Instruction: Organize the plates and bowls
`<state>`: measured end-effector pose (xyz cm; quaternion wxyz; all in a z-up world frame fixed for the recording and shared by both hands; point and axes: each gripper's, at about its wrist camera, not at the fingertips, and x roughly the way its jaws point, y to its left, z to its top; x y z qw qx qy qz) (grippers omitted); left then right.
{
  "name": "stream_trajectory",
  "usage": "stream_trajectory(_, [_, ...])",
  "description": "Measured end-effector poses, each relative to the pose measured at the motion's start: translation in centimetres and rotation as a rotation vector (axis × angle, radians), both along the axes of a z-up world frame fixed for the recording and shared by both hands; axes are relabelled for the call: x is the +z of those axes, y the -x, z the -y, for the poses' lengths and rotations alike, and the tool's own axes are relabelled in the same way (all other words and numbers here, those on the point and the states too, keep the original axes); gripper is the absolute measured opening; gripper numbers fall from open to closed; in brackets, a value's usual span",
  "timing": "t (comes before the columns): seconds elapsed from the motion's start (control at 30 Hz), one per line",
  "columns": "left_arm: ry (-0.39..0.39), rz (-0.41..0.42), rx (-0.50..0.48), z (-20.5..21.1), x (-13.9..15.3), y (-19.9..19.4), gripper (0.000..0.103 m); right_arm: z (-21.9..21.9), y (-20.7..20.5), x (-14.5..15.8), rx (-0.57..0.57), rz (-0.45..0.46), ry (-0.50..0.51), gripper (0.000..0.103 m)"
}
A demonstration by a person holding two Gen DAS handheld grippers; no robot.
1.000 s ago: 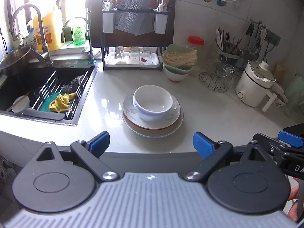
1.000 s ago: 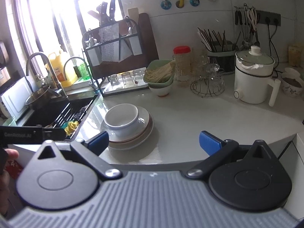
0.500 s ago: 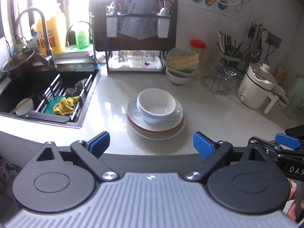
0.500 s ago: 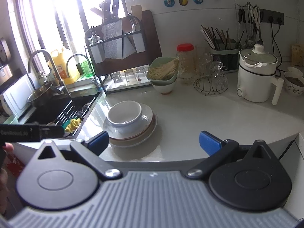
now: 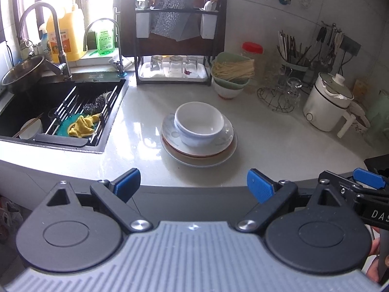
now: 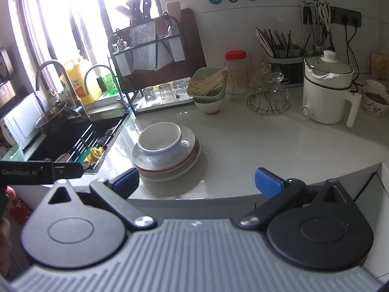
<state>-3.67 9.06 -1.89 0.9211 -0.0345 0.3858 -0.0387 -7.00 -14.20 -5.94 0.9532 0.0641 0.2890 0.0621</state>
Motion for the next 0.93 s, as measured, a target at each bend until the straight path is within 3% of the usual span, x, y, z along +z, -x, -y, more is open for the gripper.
stream_trajectory(0.93, [0.003,0.006,-0.008,0.0,-0.3,2.0,0.097,-0.2,1.9,-0.2,-0.022,0.017,0.002,0.103])
